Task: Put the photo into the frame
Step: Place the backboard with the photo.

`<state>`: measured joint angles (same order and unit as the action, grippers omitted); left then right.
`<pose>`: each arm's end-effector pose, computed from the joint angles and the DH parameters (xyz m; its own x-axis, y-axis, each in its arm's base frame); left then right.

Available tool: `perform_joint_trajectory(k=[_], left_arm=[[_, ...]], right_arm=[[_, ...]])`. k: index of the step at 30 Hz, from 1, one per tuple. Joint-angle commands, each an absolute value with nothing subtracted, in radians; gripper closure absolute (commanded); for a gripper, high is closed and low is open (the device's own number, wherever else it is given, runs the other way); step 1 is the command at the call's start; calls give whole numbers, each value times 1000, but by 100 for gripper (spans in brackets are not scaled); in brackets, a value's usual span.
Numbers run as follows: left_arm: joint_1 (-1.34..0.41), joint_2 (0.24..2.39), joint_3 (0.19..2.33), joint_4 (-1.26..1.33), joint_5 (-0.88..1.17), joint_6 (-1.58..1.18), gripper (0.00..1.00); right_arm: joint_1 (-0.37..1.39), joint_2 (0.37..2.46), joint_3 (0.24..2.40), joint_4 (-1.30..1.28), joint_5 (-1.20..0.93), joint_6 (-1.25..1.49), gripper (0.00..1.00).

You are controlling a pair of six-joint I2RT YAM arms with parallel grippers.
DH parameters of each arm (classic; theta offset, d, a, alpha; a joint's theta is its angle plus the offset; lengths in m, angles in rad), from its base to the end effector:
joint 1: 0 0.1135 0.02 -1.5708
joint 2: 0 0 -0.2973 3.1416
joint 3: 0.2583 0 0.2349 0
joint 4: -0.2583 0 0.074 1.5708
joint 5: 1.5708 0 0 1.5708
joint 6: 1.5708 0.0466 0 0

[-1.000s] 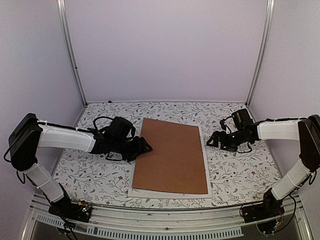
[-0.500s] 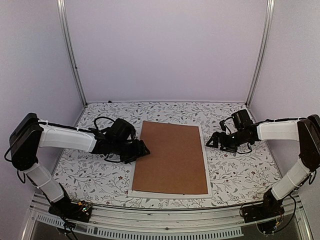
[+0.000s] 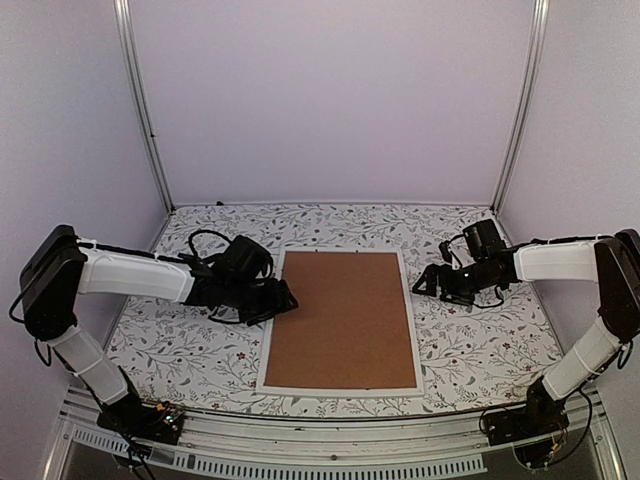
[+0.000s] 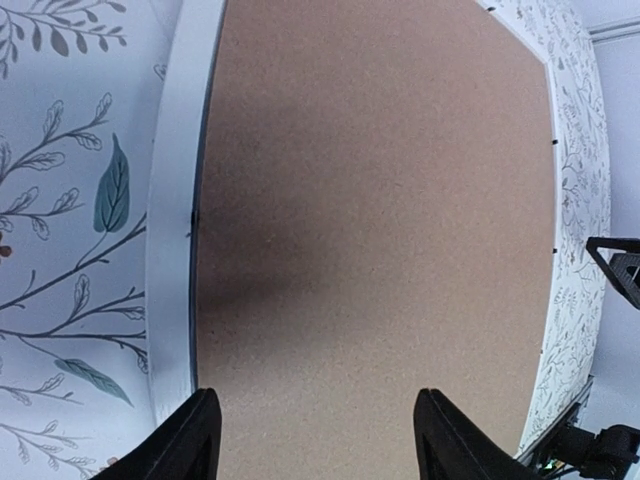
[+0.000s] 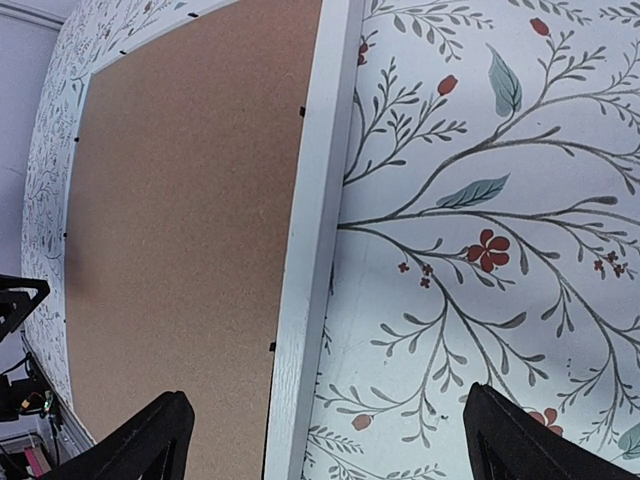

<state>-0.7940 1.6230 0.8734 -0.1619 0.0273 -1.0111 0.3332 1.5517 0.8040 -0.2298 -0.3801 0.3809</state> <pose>0.2210 -0.2266 0.2043 -0.9082 -0.2844 -0.3069 -0.0848 0.8434 -0.5306 0.2658 0.1103 0.2031 -0.9131 0.0493 -0.4047 -0.1726 0.8525 0.4934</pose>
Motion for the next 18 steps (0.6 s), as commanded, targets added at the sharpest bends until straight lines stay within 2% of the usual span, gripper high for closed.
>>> perform_joint_trajectory(k=[1,8,18], left_arm=[[-810,1626,902,-175,3,-982,32],[-816,1586,882,-187,-43,-955,32],[-829,1496,805,-258,-109,-896,32]], right_arm=[[328,1555,787,-202,-406,384,2],[355,1513,770,-204,-424,359,2],[550,1353,717,-391,-227,388,1]])
